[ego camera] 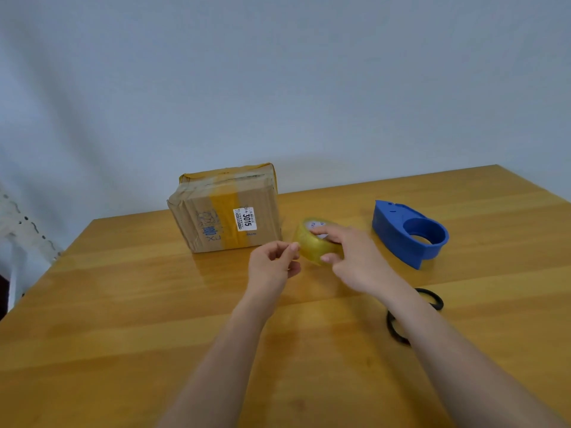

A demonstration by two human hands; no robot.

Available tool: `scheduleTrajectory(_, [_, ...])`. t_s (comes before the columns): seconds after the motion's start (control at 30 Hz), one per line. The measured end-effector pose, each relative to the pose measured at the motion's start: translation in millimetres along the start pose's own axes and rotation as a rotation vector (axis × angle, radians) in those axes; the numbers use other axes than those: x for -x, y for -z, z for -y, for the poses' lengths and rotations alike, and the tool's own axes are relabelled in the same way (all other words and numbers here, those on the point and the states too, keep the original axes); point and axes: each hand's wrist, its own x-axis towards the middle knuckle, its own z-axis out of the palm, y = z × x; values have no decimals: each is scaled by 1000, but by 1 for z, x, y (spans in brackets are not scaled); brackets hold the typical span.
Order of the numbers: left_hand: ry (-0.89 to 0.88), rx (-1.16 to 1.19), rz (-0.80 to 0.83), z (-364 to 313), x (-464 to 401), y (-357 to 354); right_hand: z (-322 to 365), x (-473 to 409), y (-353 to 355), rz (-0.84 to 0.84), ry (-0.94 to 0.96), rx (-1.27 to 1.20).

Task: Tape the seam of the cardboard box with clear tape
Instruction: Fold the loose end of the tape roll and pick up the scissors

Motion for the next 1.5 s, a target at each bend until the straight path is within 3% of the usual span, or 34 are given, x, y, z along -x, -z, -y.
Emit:
scheduleTrajectory(0.23, [65,-56,-23,16,-27,-11,-28,-31,-22,-79,-4,148])
scheduleTrajectory(0.57, [184,-151,-113,28,-50,-16,-28,-46,-39,-12,78,306])
scheduleTrajectory(0.7, [222,-164,-51,27,-48,-11,-23,-42,-34,37,27,234])
scheduleTrajectory(0.9, [266,-198,-6,15,-29,-3,-25,-24,-9,-77,-154,308])
scheduleTrajectory(1.23, [326,-259,183,0,30,4,-33,40,24,355,-590,590])
scheduleTrajectory(1.5, [324,-259,197,0,57,17,-30,60,19,376,-562,519])
